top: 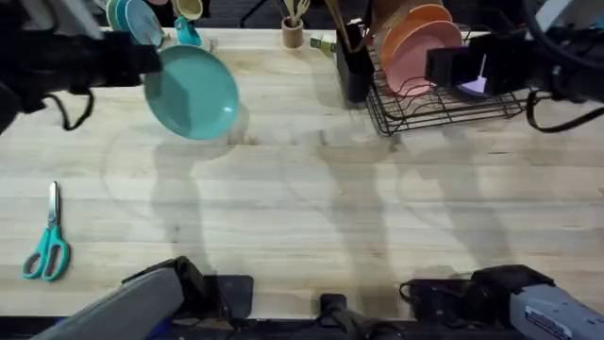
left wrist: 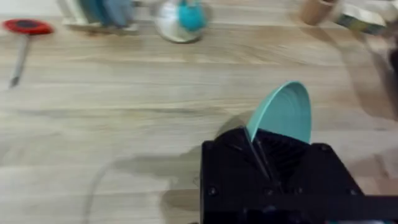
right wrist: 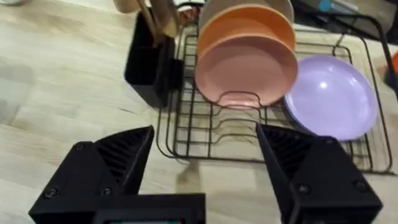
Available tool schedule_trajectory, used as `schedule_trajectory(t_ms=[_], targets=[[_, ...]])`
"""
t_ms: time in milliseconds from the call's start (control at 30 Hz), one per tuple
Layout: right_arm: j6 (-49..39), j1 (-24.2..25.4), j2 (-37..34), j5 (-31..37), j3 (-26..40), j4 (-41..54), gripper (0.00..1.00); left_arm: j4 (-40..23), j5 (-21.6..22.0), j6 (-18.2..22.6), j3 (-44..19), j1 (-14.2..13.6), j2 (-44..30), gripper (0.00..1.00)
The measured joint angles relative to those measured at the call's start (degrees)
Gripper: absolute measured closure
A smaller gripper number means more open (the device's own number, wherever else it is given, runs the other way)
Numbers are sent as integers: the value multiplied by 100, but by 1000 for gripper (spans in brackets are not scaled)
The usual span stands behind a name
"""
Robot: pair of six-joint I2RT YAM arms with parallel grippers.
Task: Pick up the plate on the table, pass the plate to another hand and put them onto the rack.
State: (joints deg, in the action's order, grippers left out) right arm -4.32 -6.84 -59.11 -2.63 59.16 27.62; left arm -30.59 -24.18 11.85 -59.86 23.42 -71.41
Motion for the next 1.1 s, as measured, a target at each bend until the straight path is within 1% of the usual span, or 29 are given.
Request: schedule_trajectory(t_ms=[133,200,300,433,567,667,800,1000,1100], targets=[[0,-222,0,0,0,-225,8,-10,0,-26,0,-531,2,960],[0,-346,0,0,0,-308,8,-31,0,-32,0,-840,2,960],[0,-518,0,0,0,-343,8,-52,0,-145,0,-1247,2,960],[0,-698,0,0,0,-344,8,-48,-2,-335,0,-1700,2,960],[0,-794,0,-2,0,-346,8,-45,-4,-646,0,-2031,2,960],[0,-799,0,0,0,-346,8,-45,-52,-920,0,-2154,2,960],[0,-799,0,0,0,-346,8,-45,-177,-1391,0,-2162,2,960],[0,-799,0,0,0,-346,8,-47,-227,-2381,0,-2162,2,960],[0,-799,0,0,0,-346,8,-47,-297,-2801,0,-2162,2,960]])
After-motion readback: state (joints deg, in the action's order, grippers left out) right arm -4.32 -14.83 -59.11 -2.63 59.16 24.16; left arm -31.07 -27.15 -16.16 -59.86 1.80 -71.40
